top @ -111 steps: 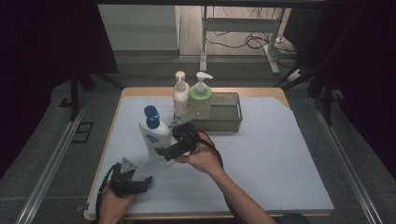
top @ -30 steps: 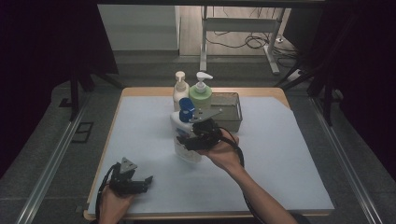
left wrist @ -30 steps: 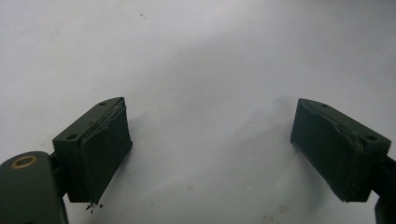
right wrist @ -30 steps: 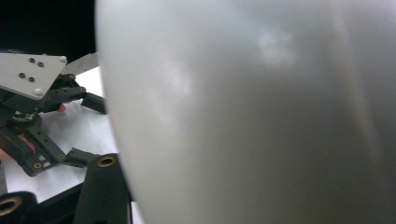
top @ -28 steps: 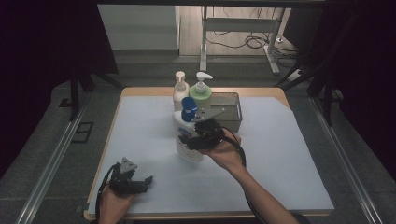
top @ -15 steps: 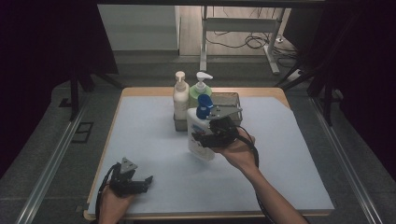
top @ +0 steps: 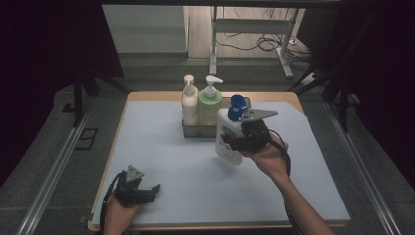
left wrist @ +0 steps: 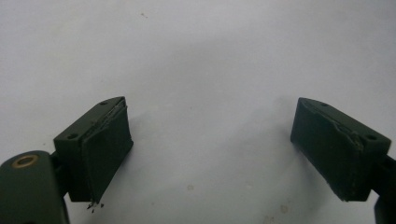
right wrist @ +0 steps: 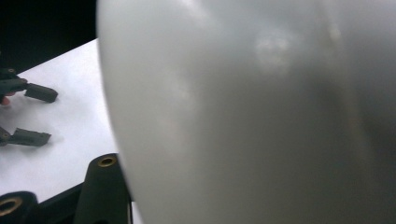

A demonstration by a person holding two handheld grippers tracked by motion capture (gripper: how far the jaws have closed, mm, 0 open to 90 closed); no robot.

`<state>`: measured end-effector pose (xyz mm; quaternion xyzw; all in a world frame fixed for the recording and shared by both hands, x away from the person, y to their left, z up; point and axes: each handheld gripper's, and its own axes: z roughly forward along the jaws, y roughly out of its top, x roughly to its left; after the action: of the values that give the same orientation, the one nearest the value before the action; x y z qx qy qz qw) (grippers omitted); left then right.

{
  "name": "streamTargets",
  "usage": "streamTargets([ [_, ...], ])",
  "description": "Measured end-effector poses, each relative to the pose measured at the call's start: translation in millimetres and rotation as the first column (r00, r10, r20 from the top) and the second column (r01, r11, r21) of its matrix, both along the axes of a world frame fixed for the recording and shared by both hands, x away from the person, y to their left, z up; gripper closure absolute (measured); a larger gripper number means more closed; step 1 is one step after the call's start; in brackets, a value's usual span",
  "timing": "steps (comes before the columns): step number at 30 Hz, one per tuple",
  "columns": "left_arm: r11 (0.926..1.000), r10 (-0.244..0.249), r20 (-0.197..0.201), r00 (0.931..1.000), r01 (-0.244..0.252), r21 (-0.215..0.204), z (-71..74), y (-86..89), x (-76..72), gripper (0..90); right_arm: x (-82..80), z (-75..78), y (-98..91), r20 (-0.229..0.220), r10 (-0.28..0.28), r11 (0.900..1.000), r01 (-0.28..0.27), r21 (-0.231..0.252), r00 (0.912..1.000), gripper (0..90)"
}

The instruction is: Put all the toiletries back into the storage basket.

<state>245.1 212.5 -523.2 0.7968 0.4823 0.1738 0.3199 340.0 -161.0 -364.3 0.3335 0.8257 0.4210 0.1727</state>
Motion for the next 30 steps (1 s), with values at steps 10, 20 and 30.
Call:
streamTargets([
  [10, 1.0000, 0.000, 0.000, 1.0000, 0.000, -0.001, 0.0, 0.0, 0.0, 12.0, 8.6, 10.1, -28.6, 0.009, -0.077, 0.9971, 0.077, 0.000, 0.9970, 40.4],
  [20, 1.0000, -0.001, 0.000, 1.0000, 0.001, -0.001, -0.1, 0.1, 0.1, 12.0, 24.0, 21.9, -43.7, 0.028, -0.139, 0.9903, 0.139, 0.006, 0.9899, 40.4],
  [30, 1.0000, -0.001, -0.001, 1.0000, 0.001, -0.002, 0.0, 0.2, 0.1, 12.0, 41.0, 30.3, -48.3, 0.039, -0.185, 0.9827, 0.184, 0.020, 0.9820, 40.5],
])
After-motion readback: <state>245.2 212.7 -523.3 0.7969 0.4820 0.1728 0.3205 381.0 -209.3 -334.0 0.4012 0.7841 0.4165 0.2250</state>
